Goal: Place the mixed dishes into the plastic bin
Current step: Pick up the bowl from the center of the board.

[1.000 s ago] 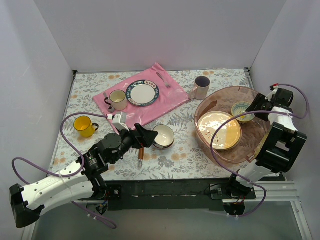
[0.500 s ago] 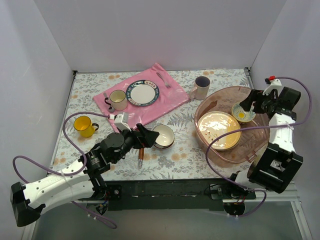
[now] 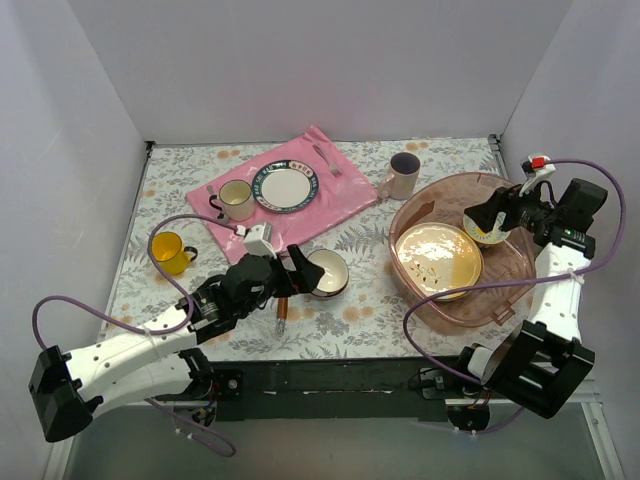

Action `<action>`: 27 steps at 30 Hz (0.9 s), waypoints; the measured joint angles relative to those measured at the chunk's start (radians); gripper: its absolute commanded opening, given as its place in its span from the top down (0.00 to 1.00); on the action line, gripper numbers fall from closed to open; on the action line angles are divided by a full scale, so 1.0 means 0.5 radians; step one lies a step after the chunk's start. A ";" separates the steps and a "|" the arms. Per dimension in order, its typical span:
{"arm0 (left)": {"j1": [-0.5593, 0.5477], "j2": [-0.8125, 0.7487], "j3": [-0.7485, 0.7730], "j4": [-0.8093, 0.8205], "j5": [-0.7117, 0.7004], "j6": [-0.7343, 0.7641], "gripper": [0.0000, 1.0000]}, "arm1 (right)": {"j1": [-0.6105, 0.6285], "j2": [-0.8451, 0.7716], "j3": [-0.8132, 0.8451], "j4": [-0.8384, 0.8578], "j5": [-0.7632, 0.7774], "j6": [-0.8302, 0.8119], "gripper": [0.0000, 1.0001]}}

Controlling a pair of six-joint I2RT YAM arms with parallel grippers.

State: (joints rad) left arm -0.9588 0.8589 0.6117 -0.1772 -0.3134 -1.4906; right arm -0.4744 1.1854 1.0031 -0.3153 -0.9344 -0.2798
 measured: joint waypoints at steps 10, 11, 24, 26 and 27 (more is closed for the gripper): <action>0.132 0.558 0.384 -0.336 0.063 -0.089 0.02 | 0.027 -0.121 -0.061 -0.068 -0.198 -0.075 0.18; 0.134 0.637 0.448 -0.394 0.052 -0.096 0.02 | 0.029 -0.127 -0.067 -0.072 -0.208 -0.076 0.18; 0.134 1.253 0.890 -0.966 -0.088 -0.073 0.42 | 0.037 -0.169 -0.137 -0.085 -0.267 -0.078 0.17; 0.134 1.280 0.928 -1.010 -0.099 -0.054 0.52 | 0.037 -0.173 -0.137 -0.085 -0.273 -0.078 0.17; 0.134 1.292 0.944 -1.022 -0.101 -0.047 0.53 | 0.037 -0.175 -0.137 -0.085 -0.278 -0.077 0.17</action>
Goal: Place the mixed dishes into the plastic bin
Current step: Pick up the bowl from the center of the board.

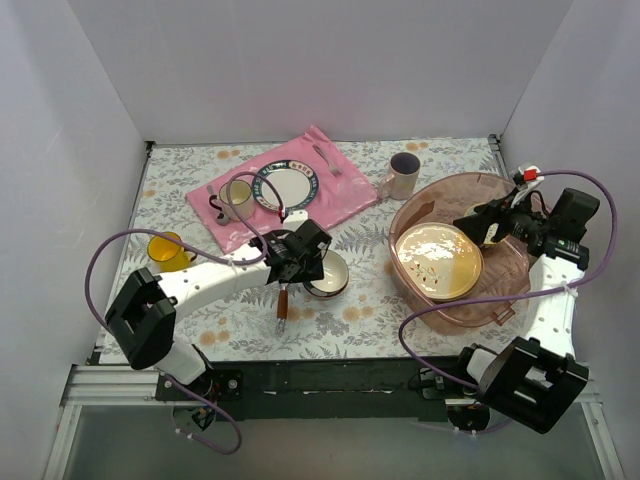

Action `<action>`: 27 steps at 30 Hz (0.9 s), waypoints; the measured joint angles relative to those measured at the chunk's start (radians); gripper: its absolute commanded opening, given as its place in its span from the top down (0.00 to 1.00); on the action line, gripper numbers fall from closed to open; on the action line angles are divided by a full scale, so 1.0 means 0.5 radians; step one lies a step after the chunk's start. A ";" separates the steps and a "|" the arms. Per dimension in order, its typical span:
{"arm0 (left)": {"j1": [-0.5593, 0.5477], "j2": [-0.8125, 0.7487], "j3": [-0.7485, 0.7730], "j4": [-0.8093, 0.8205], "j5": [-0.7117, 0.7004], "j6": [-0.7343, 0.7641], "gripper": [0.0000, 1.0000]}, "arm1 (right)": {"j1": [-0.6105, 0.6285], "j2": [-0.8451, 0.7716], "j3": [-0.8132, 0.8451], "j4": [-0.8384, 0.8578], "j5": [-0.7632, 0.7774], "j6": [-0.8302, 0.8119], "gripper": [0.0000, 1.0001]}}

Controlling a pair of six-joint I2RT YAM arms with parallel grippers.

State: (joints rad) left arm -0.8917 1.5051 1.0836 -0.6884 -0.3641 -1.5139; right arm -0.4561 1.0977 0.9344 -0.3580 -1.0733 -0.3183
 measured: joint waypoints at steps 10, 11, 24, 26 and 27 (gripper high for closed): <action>0.001 0.151 0.104 -0.108 -0.005 0.072 0.91 | 0.000 -0.036 0.000 0.000 -0.016 0.000 0.17; 0.001 0.151 0.104 -0.113 -0.008 0.076 0.94 | 0.000 -0.037 0.000 -0.001 -0.018 -0.001 0.17; 0.009 0.007 0.116 -0.144 0.039 0.133 1.00 | 0.001 -0.038 0.118 -0.269 -0.051 -0.194 0.17; 0.010 -0.073 0.104 -0.113 0.055 0.130 1.00 | 0.001 -0.040 0.162 -0.333 -0.060 -0.250 0.17; 0.010 -0.115 0.095 -0.092 0.063 0.131 1.00 | 0.001 -0.043 0.176 -0.359 -0.062 -0.275 0.16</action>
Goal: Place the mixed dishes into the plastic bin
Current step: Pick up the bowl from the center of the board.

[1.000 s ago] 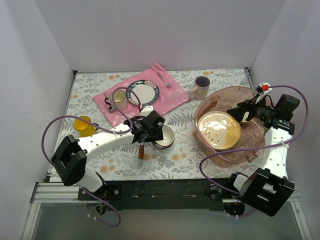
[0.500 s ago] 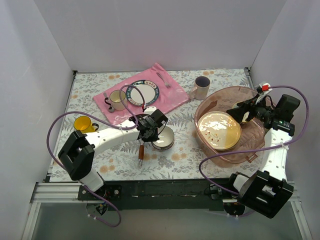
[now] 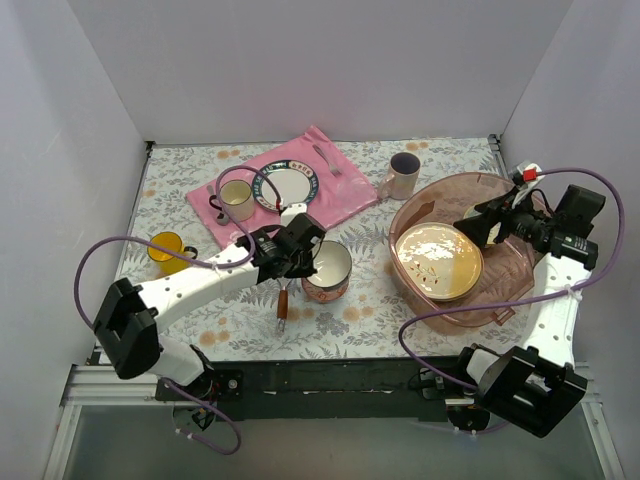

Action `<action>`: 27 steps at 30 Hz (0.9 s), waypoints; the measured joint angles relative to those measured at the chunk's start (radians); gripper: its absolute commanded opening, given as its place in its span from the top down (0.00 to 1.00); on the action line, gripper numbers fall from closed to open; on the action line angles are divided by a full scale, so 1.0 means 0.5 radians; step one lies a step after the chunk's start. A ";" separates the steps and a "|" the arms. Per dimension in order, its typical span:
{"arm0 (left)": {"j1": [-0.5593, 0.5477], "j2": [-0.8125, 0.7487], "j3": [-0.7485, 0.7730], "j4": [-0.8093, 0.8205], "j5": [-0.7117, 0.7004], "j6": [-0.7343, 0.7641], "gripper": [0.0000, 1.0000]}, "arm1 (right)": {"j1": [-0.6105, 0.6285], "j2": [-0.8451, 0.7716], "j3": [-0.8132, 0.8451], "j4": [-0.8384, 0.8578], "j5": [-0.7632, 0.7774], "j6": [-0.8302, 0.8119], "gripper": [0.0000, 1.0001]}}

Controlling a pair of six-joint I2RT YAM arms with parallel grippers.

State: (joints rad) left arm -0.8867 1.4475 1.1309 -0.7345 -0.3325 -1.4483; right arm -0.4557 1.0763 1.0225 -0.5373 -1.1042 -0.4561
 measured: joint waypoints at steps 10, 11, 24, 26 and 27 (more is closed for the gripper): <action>0.000 -0.329 -0.153 0.235 0.060 -0.005 1.00 | 0.098 -0.034 0.052 -0.212 -0.074 -0.200 0.14; 0.000 -0.348 -0.166 0.255 0.065 -0.001 1.00 | 0.122 -0.034 0.058 -0.227 -0.078 -0.211 0.14; 0.000 -0.518 -0.272 0.399 0.091 0.003 1.00 | 0.577 -0.120 0.074 -0.285 -0.081 -0.334 0.06; 0.000 -0.526 -0.278 0.410 0.092 0.003 1.00 | 0.634 -0.122 0.080 -0.298 -0.065 -0.355 0.06; 0.000 -0.529 -0.282 0.421 0.092 0.002 1.00 | 0.675 -0.121 0.091 -0.312 -0.050 -0.362 0.06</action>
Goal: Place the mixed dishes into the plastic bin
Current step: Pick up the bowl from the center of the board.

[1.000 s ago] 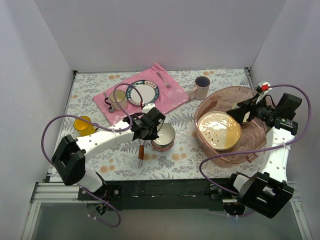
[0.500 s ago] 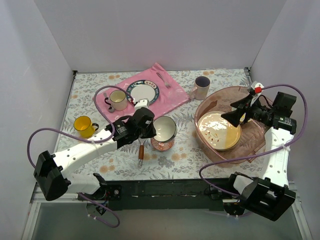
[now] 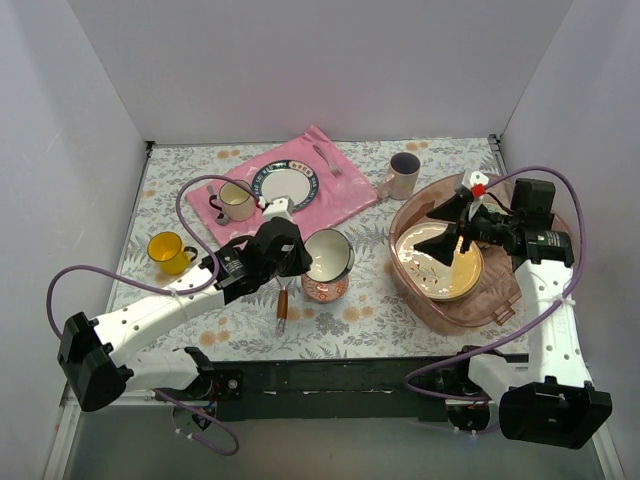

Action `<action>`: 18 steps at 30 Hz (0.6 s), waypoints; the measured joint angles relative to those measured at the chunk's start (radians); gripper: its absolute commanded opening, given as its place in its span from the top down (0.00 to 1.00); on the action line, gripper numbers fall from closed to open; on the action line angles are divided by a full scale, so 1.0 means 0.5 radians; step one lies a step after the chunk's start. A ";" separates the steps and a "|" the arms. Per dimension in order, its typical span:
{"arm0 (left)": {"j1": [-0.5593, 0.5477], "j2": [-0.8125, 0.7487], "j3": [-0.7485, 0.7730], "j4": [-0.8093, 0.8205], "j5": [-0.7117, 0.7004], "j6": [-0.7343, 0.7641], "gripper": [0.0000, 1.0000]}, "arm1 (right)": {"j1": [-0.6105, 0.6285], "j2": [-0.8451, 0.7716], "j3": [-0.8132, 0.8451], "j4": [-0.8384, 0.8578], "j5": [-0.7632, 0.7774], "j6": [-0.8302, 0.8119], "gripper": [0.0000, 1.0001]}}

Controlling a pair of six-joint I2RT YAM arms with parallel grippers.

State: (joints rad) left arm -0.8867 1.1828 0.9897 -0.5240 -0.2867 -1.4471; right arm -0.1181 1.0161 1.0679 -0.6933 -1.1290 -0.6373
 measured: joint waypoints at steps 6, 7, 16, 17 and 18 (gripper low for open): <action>0.000 -0.014 -0.022 0.033 -0.001 -0.001 1.00 | 0.223 0.028 0.090 -0.069 0.083 -0.038 0.06; 0.000 -0.015 -0.025 0.035 0.000 0.000 1.00 | 0.271 0.036 0.102 -0.077 0.107 -0.041 0.06; 0.000 -0.035 -0.041 0.089 -0.001 -0.010 1.00 | 0.675 0.140 0.143 -0.116 0.327 0.011 0.07; 0.000 -0.041 -0.054 0.110 -0.001 -0.014 1.00 | 0.729 0.157 0.145 -0.116 0.374 0.029 0.07; 0.000 -0.049 -0.069 0.134 -0.001 -0.018 1.00 | 0.762 0.171 0.148 -0.116 0.410 0.045 0.07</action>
State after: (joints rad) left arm -0.8867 1.1584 0.9550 -0.4572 -0.2871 -1.4563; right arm 0.2630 1.1015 1.1419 -0.7513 -0.9241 -0.6147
